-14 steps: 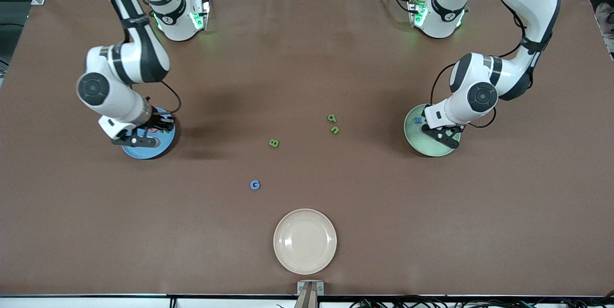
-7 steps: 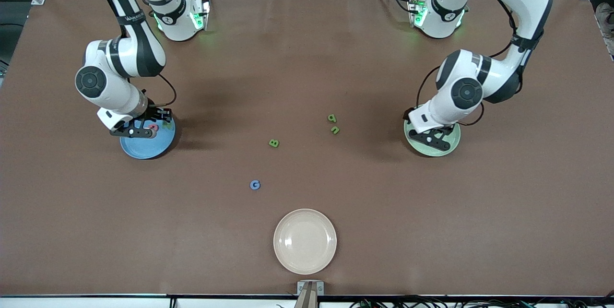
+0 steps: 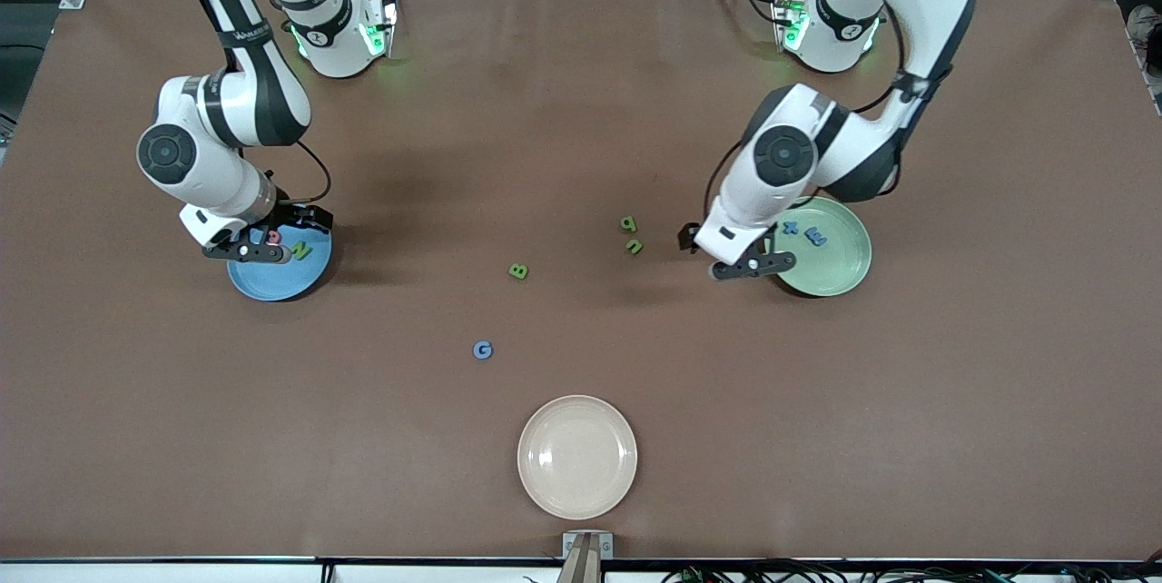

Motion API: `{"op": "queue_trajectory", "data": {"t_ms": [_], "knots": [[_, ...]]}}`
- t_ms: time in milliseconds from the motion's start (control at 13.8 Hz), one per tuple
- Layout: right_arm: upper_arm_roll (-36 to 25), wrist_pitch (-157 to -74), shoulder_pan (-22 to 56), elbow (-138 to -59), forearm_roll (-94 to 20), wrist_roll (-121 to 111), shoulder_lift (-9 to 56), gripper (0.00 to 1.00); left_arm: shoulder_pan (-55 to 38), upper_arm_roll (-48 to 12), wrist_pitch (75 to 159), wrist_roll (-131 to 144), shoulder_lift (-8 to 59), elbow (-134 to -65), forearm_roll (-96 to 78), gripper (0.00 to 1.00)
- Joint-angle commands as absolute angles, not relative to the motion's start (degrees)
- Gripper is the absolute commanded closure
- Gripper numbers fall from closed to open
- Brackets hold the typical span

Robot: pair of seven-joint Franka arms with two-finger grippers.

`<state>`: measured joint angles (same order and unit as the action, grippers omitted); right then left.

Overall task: Sort uppercase to blue plate, lowercase to green plate
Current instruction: 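Grasp the green u with the left gripper while the right gripper grasps the B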

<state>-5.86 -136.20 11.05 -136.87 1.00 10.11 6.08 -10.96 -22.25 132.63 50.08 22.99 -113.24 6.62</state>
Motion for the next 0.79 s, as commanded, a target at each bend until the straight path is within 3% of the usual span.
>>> {"op": "queue_trajectory", "data": {"t_ms": [0,433,722], "knots": [[-5.36,-136.93,16.5,-135.8,0.79,18.69,5.7,0.0,-13.52,-22.15,131.48,61.75,28.46,-106.36,7.56,0.0],[-5.45,-141.24,31.09,-125.18,0.79,43.73,17.2,0.0,-18.8,-21.8,133.76,69.17,34.54,-102.31,7.91,0.0],[-5.36,-141.33,35.06,-116.74,0.53,52.46,24.15,0.0,-20.73,-21.8,134.29,70.22,38.31,-99.68,11.34,0.0]]}}
